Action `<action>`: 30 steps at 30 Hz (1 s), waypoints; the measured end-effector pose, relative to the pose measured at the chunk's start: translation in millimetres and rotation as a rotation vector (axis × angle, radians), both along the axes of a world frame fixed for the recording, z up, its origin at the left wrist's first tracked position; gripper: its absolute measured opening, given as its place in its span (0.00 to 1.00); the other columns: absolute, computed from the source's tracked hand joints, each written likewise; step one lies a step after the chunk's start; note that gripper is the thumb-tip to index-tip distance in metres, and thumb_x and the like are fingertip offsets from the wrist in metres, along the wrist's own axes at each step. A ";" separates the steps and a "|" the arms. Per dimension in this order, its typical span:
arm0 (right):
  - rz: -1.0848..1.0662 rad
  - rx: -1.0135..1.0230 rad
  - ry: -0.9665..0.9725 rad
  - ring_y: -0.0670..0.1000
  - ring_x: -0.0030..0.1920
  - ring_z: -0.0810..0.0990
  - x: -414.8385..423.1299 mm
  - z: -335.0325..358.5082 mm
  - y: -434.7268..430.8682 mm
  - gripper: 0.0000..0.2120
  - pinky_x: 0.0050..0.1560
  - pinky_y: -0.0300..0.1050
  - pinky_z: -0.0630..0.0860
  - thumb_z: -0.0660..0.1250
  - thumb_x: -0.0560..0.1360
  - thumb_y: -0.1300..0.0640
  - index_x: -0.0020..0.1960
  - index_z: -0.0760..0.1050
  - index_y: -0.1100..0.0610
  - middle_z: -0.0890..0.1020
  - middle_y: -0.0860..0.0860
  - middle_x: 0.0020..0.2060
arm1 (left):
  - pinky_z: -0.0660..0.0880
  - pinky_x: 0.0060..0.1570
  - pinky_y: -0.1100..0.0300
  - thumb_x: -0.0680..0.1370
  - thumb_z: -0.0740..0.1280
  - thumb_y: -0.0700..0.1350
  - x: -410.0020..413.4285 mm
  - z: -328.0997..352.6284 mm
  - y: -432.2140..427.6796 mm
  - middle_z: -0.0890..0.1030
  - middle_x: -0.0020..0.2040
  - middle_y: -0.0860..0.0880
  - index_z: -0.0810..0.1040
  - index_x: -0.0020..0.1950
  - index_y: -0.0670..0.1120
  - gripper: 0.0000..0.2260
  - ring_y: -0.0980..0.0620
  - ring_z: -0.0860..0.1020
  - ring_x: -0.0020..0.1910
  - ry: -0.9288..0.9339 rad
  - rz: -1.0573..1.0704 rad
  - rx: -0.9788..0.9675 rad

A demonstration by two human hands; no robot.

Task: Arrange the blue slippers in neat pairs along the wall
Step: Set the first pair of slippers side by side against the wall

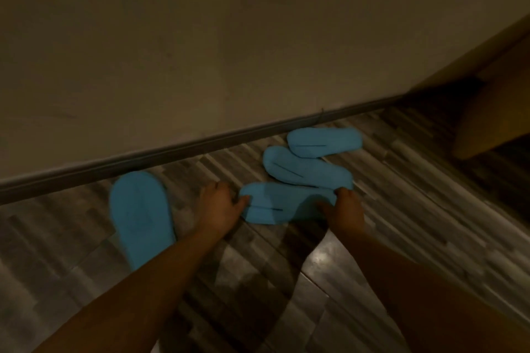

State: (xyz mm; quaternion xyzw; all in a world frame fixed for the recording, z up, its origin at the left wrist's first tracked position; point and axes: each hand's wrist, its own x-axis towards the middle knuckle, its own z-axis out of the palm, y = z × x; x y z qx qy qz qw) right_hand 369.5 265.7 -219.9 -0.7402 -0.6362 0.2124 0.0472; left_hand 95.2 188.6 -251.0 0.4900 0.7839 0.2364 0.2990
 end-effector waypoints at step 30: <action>0.072 -0.563 0.430 0.50 0.49 0.85 -107.1 -30.3 -96.5 0.44 0.50 0.48 0.83 0.78 0.55 0.28 0.59 0.81 0.60 0.86 0.54 0.53 | 0.74 0.54 0.48 0.73 0.75 0.44 -128.3 -6.7 14.1 0.82 0.56 0.39 0.79 0.58 0.39 0.16 0.39 0.79 0.56 -0.127 0.198 0.067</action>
